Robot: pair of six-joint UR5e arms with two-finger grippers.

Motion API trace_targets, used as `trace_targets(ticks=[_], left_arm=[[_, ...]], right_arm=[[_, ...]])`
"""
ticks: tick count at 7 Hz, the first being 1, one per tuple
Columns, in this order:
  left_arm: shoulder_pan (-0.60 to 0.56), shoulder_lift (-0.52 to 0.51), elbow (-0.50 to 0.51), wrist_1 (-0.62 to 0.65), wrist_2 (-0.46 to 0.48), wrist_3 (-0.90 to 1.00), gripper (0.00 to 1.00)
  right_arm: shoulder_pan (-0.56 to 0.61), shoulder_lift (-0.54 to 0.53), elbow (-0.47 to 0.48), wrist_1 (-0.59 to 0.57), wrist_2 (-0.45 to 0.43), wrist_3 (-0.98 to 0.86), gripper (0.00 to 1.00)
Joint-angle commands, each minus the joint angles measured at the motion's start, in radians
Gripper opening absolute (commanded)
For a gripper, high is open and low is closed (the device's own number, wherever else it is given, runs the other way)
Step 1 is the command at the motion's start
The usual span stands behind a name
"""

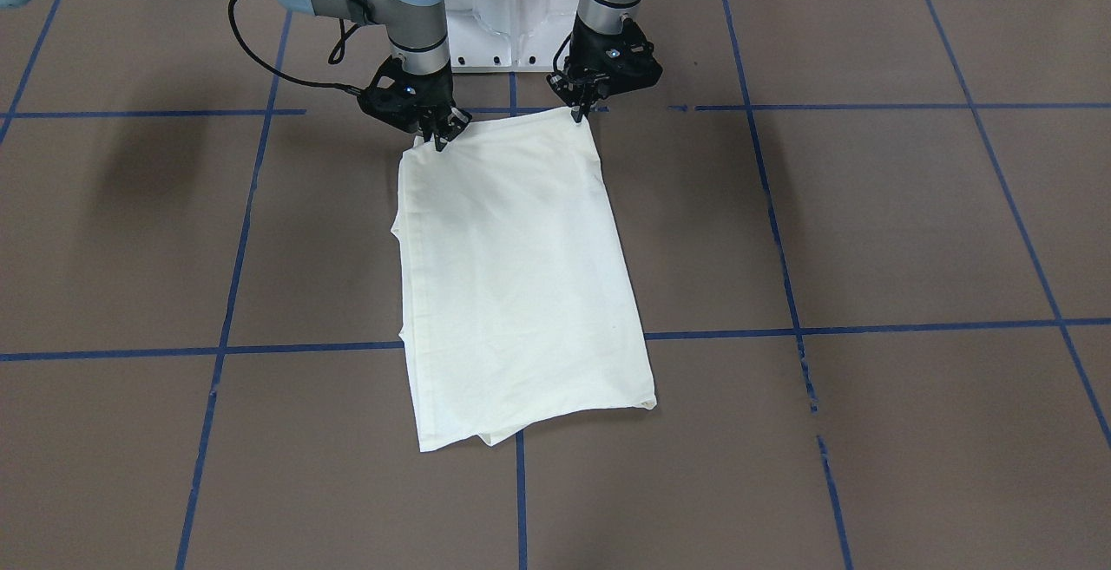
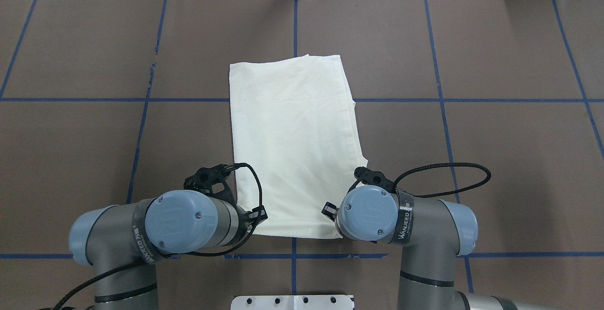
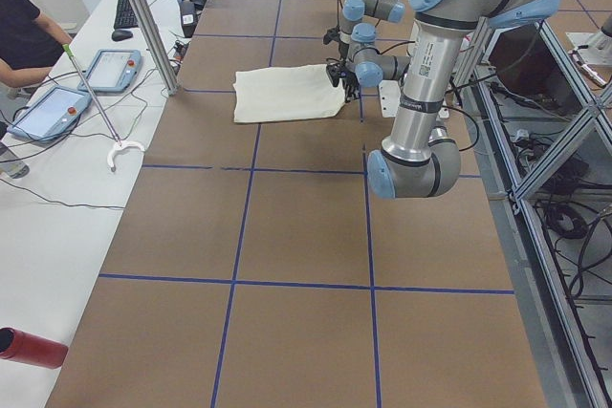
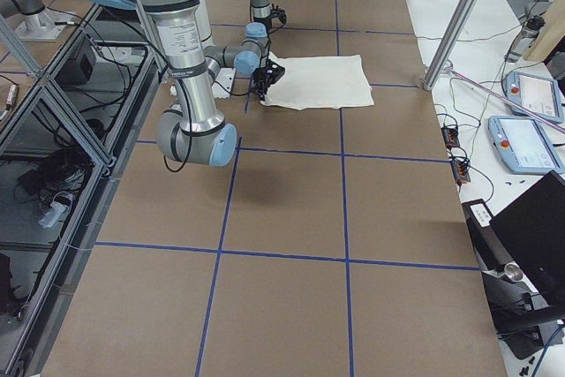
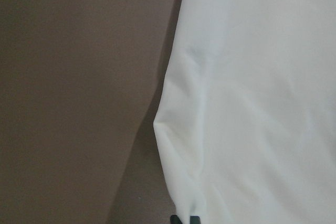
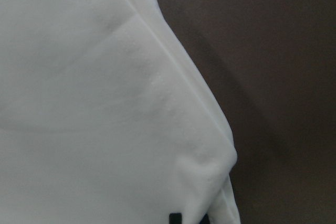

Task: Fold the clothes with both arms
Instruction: 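Lower both grippers onto the two shirt corners nearest the robot and grasp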

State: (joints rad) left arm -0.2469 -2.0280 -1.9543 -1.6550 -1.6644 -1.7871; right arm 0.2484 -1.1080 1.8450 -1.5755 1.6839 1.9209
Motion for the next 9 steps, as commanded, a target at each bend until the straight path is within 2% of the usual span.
trace_targets(ticks=[1,4,5,6,8,9], left_arm=[[0.0,-0.003,0.0,0.001,-0.002,0.0,0.0],[-0.003,0.006,-0.006,0.001,-0.003,0.002,0.0],[-0.011,0.011,-0.033,0.009,-0.006,0.065,0.0],[-0.011,0.062,-0.091,0.007,-0.008,0.101,0.0],[0.006,0.107,-0.179,0.014,-0.008,0.1,0.0],[0.049,0.106,-0.198,0.029,-0.008,0.085,0.0]], right_arm=[[0.008,0.014,-0.001,0.0,-0.001,0.006,0.0],[0.028,0.031,0.017,0.025,0.005,0.018,0.0],[0.029,0.014,0.072,0.025,0.013,0.016,0.0],[0.013,-0.016,0.144,0.02,0.013,0.021,0.0],[-0.065,-0.061,0.279,0.012,0.013,0.023,0.0],[-0.093,-0.061,0.289,0.012,0.013,0.023,0.0]])
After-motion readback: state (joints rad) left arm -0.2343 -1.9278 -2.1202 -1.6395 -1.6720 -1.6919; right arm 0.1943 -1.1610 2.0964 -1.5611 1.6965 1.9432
